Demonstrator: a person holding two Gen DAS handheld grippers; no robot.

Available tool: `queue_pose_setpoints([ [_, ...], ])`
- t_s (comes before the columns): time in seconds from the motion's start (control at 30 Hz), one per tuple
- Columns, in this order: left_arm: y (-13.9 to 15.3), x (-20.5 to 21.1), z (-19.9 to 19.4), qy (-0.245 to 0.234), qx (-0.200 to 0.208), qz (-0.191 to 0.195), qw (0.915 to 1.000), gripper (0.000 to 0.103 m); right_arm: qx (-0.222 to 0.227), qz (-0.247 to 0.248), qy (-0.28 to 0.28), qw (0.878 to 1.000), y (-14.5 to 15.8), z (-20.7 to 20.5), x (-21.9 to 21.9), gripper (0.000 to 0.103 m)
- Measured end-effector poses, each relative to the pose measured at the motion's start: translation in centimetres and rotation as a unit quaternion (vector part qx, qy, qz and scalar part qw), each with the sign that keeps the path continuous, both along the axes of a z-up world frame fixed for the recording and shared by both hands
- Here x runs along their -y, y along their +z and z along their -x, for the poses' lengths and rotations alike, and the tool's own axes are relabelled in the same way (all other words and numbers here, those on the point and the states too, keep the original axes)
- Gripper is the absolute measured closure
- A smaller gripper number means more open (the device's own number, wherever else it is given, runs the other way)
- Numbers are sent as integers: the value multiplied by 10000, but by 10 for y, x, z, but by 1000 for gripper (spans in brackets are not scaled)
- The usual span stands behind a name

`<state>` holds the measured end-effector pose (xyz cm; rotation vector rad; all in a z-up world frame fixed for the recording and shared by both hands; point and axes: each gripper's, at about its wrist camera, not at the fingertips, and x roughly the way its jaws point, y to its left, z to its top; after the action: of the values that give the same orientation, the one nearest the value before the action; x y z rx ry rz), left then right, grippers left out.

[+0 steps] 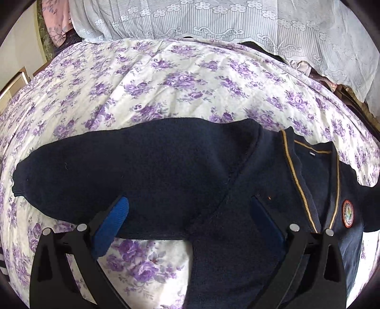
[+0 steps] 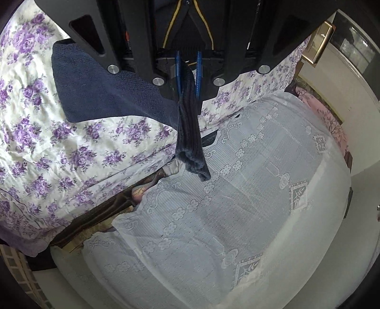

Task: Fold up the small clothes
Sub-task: 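Lift the sleeve with the right tool and fold it across the cardigan body, then lower the cuff onto the cardigan body and open the right tool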

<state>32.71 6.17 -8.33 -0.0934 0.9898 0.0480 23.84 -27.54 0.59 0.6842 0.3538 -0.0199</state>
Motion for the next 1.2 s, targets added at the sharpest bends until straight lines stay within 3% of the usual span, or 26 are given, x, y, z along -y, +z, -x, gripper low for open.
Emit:
queue_pose_setpoints([
  [0.23, 3, 5, 1, -35, 101, -227, 9997, 4, -130, 174, 439, 9988, -9, -20, -47, 93],
  [0.53, -2, -1, -2, 46, 1, -103, 9999, 4, -542, 590, 995, 9918, -43, -44, -102, 93],
  [0.8, -6, -2, -4, 80, -50, -112, 9999, 4, -895, 862, 1313, 9835, -68, -53, -122, 93],
  [1.07, -10, -2, -6, 131, -98, -189, 9997, 4, -1298, 1209, 1625, 9706, -94, -65, -143, 93],
  [1.2, -11, -4, -7, 175, -107, -178, 9996, 4, -1698, 1369, 1893, 9574, -111, -73, -154, 89],
])
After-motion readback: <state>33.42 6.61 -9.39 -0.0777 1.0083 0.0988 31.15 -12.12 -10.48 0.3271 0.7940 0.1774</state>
